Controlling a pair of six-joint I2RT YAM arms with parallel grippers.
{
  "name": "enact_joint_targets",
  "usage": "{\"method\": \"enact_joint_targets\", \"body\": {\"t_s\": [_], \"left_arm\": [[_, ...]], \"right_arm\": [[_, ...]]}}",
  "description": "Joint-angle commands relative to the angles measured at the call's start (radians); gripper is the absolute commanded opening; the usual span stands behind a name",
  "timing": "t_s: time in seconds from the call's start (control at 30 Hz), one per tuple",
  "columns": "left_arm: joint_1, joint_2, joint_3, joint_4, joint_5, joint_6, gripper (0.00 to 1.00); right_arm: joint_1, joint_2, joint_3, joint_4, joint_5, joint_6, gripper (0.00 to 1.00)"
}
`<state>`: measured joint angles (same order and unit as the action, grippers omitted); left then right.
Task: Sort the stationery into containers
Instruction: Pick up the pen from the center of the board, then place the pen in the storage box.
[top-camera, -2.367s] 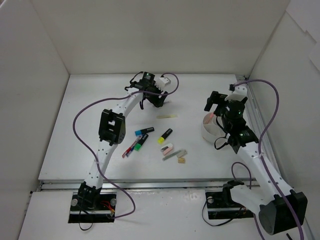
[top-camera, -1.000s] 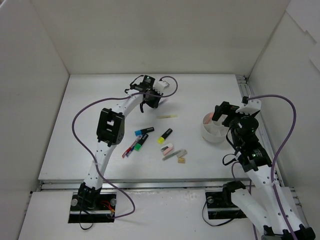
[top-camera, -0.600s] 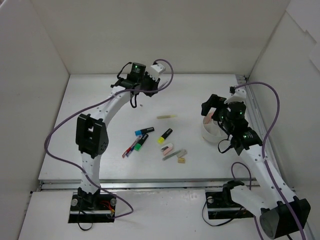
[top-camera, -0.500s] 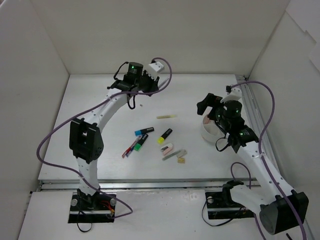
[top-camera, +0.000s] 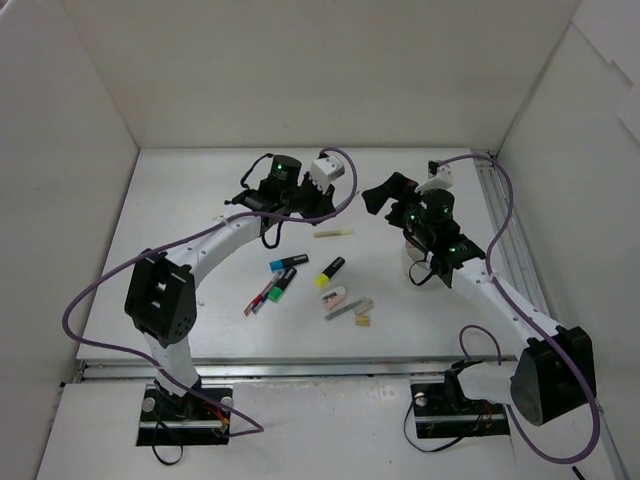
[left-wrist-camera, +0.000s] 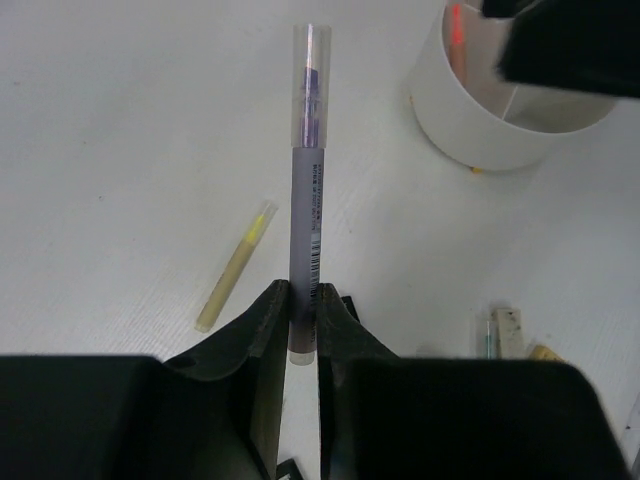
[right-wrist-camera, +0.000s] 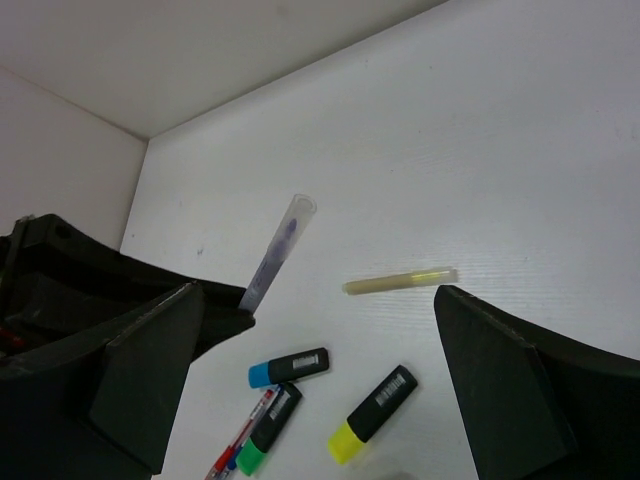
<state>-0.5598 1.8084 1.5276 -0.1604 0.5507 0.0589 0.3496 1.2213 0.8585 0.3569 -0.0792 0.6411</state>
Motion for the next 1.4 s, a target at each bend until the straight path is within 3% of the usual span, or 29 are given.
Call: {"method": "enact_joint_targets", "body": {"t_s": [0.0,0.13,0.23,0.47,0.63,0.77,0.83,0.9,0.93,0.97,1.13,1.37], "left_arm": [[-0.028,-0.11,0.019,0.111,0.032,-0.021,0.0],[-0.038,-0.115,0.011,0.111,0.037,-0.024,0.0],[-0.048,-0.115,0.011,0.113,0.038,-0.027,0.0],[-0.057,-0.11,0.025,0.111,0.067,-0.027,0.0],[-0.066,-0.109,0.022,0.108,0.087,-0.025,0.0],[-0.066,-0.118,0.014,0.107,0.087,-0.021,0.0],[-0.066,-0.119,0.014,0.093,0.086,-0.019,0.0],[-0.066,-0.123,0.023,0.073,0.071,-0.015,0.27],[-0.066,-0.123,0.023,0.067,0.071,-0.01,0.82],[-0.066,-0.124,0.019,0.067,0.074,-0.007,1.0],[-0.025,-0.135,-0.003,0.045,0.081,-0.011,1.0],[0.107,-0.172,-0.109,0.076,0.08,-0.102,1.0]], "right_arm": [[0.014,0.053,0.037,0.157,-0.027,0.055,0.98],[0.022,0.113,0.071,0.168,-0.047,0.075,0.96],[0.026,0.145,0.094,0.174,-0.068,0.085,0.85],[0.037,0.185,0.119,0.208,-0.1,0.091,0.45],[0.04,0.196,0.132,0.215,-0.116,0.085,0.25],[0.04,0.181,0.125,0.214,-0.117,0.071,0.0],[0.04,0.167,0.119,0.211,-0.116,0.049,0.0],[0.04,0.146,0.108,0.195,-0.097,0.016,0.0],[0.04,0.133,0.103,0.186,-0.074,0.0,0.0],[0.042,0.112,0.091,0.183,-0.059,-0.035,0.0],[0.028,0.011,0.054,0.102,0.075,-0.197,0.0],[-0.029,-0.106,-0.053,0.114,0.231,-0.425,0.0]]}}
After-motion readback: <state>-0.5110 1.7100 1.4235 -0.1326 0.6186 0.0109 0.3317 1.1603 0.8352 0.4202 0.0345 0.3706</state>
